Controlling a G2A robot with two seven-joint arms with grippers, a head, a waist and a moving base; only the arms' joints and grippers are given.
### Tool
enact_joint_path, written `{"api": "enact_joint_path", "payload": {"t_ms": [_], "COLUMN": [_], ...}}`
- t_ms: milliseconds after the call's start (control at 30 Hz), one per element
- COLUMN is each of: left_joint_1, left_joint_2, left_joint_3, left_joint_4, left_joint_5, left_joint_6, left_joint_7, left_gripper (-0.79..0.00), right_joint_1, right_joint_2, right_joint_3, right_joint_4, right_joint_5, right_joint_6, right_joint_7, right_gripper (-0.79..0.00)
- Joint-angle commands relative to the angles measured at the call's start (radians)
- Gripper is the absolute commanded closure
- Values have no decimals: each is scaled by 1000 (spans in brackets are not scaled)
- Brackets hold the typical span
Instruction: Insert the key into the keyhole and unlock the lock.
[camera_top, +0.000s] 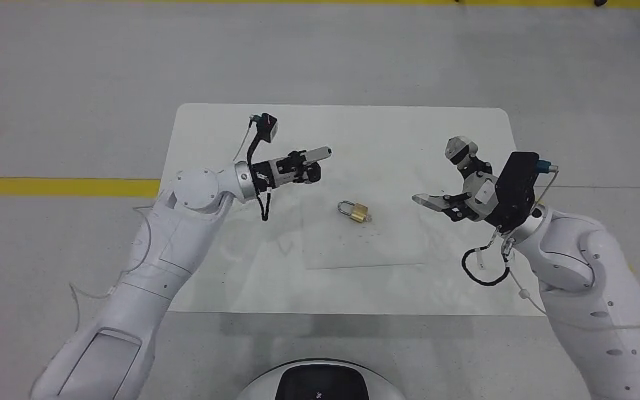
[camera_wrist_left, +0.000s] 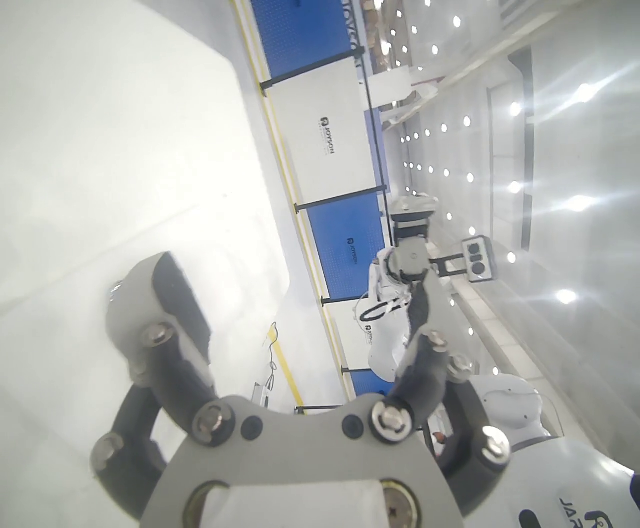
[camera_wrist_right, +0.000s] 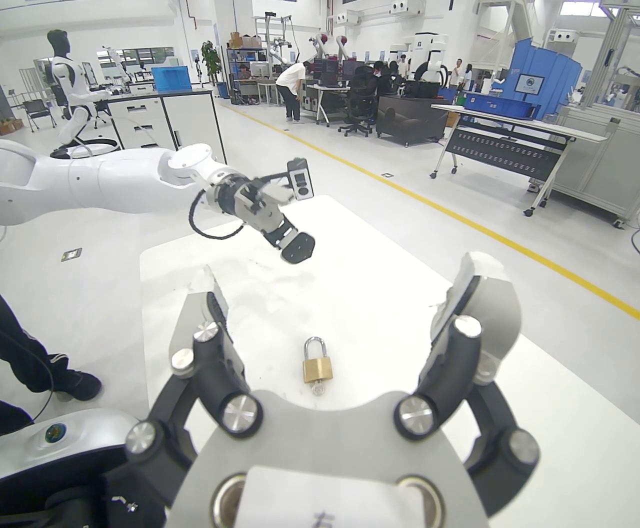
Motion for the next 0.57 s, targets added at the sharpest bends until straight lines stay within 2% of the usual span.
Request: {"api": "enact_joint_path", "payload": {"t_ms": [0,100,167,300,367,533], "left_joint_1": [0,50,99,226,263,266], "left_joint_2": [-1,7,20,45,51,51], "left_joint_3": [0,-50,-100,-211,-240,-242], "left_joint_4": [-35,-73,-115,-255,-299,-307], "left_joint_5": [21,71,181,348,379,381], "left_joint_6": [-7,-50,-73,-92,-67,-67], "left_joint_7": [34,217,374,592,622,626], "left_gripper": [-785,-785,-785,-785,-785,-785], "right_joint_1": [-4,-6,-2,1,1,2], "right_joint_2": [-2,-10,-14,-19,-19,-19], "right_joint_3": [0,-7,3,33,33,33], "right_joint_4": [15,50,90,154,154,156], "right_joint_5": [-6,-8,13,61,61,62], "right_joint_6": [39,155,205,240,240,241], "right_joint_7": [0,-29,-48,-89,-89,-90], "right_gripper": [-785,-785,-785,-785,-785,-784]}}
